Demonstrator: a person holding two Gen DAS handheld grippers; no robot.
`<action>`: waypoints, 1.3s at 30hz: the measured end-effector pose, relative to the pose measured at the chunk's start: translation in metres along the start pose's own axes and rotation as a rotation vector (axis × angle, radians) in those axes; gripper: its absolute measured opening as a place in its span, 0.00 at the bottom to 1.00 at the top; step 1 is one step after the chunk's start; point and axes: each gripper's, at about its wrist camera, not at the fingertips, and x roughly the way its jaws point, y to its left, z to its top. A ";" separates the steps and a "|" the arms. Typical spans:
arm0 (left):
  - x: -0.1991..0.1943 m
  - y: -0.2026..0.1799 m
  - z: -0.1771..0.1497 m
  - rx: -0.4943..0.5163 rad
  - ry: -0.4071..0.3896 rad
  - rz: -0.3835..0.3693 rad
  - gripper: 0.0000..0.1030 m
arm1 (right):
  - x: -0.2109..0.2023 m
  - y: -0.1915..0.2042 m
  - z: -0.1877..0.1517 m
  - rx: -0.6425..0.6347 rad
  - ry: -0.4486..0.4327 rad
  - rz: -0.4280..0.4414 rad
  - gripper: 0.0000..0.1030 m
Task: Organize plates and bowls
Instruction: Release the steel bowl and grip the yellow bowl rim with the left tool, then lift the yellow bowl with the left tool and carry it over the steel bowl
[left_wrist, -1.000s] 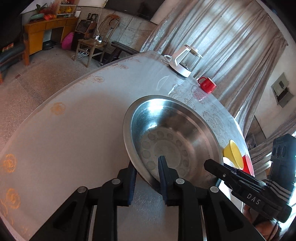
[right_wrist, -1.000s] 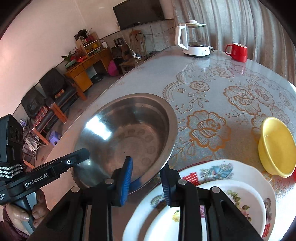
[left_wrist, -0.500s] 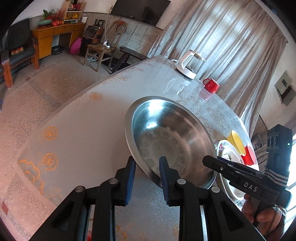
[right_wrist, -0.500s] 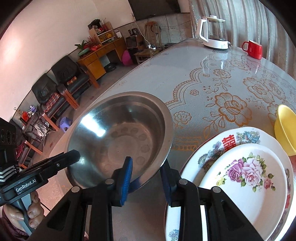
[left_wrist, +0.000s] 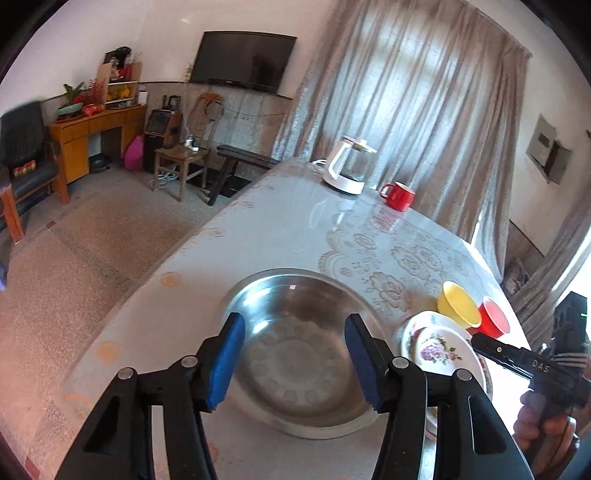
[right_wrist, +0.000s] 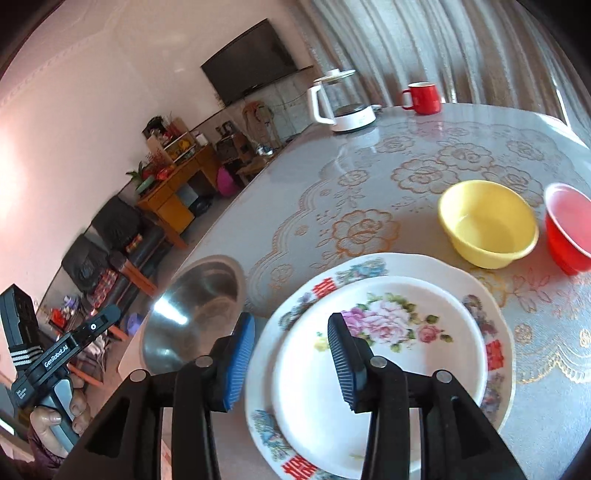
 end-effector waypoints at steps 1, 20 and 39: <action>0.003 -0.010 0.003 0.027 0.005 -0.019 0.55 | -0.006 -0.014 0.001 0.041 -0.015 -0.017 0.40; 0.155 -0.208 0.044 0.239 0.287 -0.289 0.67 | -0.026 -0.148 0.022 0.380 -0.161 -0.174 0.28; 0.260 -0.243 0.031 0.125 0.519 -0.270 0.11 | 0.008 -0.174 0.041 0.377 -0.107 -0.214 0.19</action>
